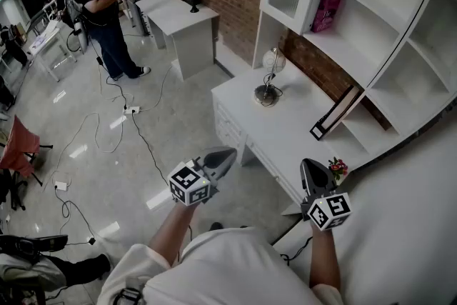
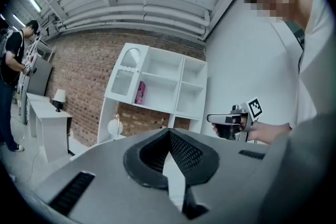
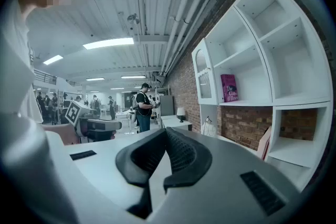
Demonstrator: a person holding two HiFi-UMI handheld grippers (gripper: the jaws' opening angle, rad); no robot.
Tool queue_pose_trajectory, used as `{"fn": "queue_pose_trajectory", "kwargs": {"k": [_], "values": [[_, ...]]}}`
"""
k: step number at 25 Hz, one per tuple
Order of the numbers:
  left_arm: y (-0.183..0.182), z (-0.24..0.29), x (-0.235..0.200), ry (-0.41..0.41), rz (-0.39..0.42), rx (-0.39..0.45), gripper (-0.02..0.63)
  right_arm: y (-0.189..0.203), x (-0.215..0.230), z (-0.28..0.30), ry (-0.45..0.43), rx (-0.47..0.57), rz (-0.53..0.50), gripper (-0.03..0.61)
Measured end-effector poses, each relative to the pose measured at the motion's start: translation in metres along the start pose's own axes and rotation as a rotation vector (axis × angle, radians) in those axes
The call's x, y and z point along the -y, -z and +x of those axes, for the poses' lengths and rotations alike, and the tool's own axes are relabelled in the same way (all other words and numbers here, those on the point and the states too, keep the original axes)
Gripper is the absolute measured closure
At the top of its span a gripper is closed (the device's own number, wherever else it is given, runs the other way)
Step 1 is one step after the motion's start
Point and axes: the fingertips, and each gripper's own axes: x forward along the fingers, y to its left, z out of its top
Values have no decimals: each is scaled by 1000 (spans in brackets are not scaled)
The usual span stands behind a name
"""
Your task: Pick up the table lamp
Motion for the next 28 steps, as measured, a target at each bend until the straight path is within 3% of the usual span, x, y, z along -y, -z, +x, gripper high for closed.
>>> {"fn": "queue_pose_trajectory", "kwargs": {"k": [21,28], "values": [[1,5,-2,-11,5,-6,598,3,-4,11,0,8,23,566],[1,1,-9,-1,-12,8,549,9,-10,18,4,-3,21,532]]}}
